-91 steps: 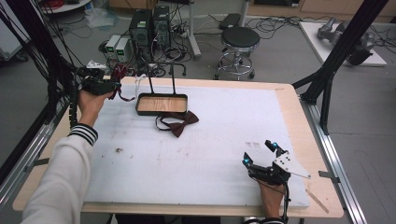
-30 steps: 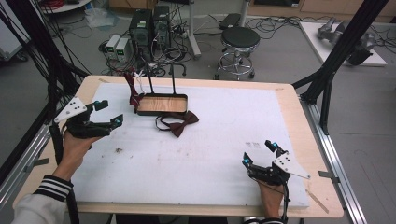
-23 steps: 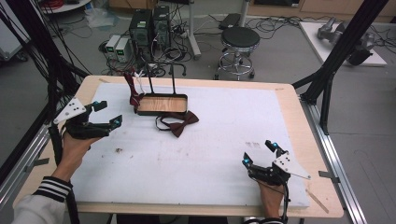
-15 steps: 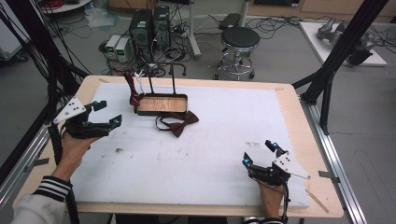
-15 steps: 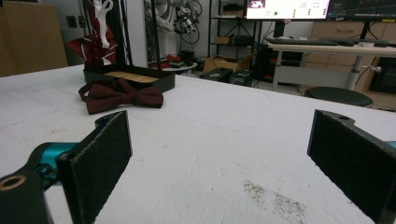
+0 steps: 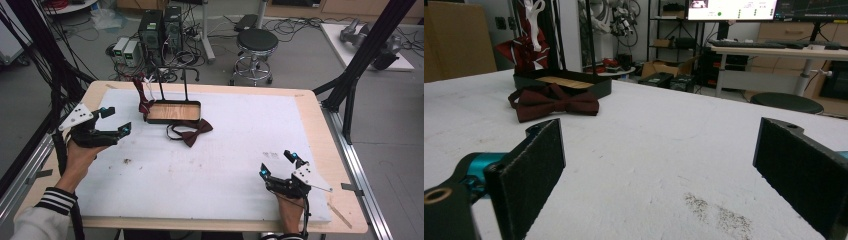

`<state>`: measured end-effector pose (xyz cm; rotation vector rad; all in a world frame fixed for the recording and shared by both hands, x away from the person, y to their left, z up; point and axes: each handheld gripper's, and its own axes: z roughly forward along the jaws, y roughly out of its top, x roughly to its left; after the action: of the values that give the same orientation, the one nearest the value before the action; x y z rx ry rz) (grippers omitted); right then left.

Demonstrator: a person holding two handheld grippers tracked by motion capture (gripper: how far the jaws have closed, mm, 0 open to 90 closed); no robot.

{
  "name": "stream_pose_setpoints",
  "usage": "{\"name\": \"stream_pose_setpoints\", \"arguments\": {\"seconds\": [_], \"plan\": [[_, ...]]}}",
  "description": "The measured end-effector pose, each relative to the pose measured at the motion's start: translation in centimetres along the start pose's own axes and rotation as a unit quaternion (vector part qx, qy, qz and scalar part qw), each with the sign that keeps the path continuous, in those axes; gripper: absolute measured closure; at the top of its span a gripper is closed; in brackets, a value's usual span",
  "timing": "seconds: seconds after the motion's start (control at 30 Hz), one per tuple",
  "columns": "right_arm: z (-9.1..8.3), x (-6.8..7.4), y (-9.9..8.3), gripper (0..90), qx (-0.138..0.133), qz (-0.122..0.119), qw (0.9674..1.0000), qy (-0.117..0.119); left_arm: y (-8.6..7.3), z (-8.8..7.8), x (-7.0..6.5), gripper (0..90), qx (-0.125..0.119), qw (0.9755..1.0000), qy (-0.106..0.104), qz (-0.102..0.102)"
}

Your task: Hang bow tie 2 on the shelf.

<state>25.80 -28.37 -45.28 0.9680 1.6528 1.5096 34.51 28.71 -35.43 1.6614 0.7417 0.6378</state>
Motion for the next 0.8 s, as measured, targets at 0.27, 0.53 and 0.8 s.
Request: {"name": "stream_pose_setpoints", "arguments": {"seconds": [0.27, 0.53, 0.8], "plan": [[0.0, 0.0, 0.0, 5.6, 0.002, 0.003, 1.0000, 0.000, 1.1, 1.1, -0.6, 15.2, 0.016, 0.9998, -0.008, 0.011], [0.0, 0.0, 0.0, 5.6, 0.000, 0.003, 1.0000, 0.001, 2.1, 2.5, -1.5, 15.2, 0.038, 0.9989, -0.021, 0.015], [0.0, -0.1, 0.0, 5.6, -0.002, 0.004, 1.0000, 0.001, 3.3, 4.5, -2.8, 15.2, 0.067, 0.9963, -0.041, 0.035]]}}
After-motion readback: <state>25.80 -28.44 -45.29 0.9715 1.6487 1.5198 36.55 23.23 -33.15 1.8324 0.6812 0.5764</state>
